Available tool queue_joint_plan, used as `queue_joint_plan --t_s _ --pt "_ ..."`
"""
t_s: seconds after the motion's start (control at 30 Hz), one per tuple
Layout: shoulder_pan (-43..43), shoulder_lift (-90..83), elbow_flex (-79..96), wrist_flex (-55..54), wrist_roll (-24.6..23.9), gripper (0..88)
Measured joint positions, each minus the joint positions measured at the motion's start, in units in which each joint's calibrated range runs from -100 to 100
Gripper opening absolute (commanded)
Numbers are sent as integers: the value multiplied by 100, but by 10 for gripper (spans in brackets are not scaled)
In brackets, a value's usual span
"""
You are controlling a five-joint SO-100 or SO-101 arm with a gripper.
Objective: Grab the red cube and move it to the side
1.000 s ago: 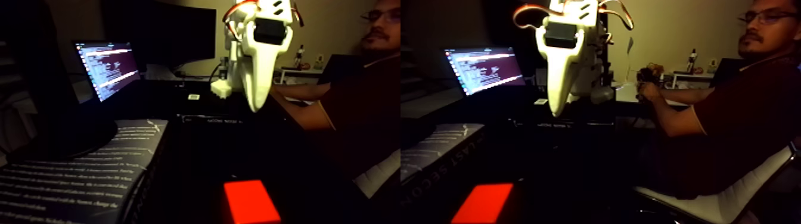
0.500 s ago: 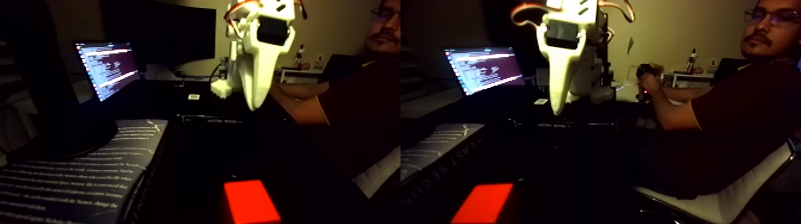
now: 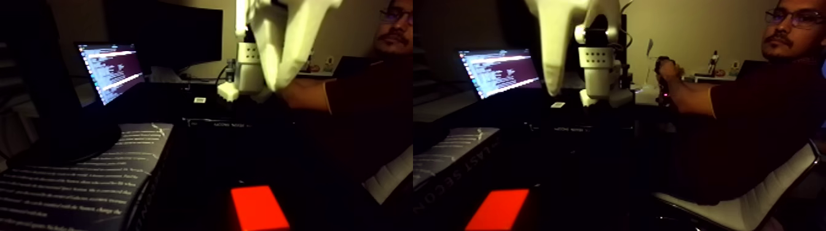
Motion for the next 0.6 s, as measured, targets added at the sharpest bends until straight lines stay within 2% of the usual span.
queue_joint_plan --t_s 0.33,0.43,0.6 --pt "124 1691 -1996 832 -320 48" --pt "124 2070 -2105 832 -378 83" --pt "124 2482 -2087 530 -435 91"
